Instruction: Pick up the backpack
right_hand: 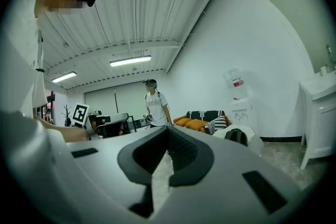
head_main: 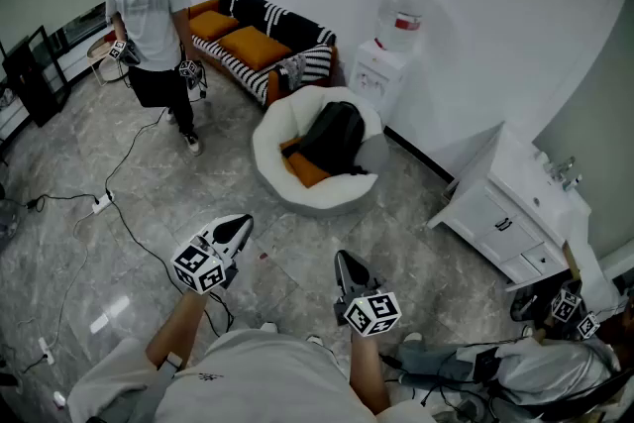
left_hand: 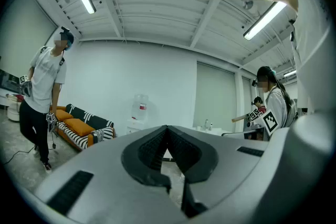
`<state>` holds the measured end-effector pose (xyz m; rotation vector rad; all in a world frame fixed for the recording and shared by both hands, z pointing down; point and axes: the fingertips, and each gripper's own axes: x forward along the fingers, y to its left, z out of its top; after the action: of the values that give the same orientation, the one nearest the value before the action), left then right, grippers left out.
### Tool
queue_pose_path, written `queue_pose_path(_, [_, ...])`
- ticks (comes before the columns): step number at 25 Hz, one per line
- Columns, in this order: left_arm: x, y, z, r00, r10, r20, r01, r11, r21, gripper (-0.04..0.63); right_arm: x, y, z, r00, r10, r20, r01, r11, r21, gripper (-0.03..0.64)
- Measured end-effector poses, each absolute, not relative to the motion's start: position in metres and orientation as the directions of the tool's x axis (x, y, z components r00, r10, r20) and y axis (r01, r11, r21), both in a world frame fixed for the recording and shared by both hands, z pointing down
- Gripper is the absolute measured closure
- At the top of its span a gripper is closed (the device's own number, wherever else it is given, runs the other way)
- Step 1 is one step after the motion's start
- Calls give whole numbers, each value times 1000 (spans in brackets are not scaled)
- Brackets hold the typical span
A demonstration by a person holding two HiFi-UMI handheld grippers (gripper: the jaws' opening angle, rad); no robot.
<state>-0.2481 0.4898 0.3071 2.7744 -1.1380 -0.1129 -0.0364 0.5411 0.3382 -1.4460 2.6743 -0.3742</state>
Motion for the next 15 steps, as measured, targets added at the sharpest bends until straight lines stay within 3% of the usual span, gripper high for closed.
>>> queue_pose_path(15, [-301,462,292,693,-719,-57,-709,-694,128,594,-68,517,323,-512,-859,11,-836,495,-237,611])
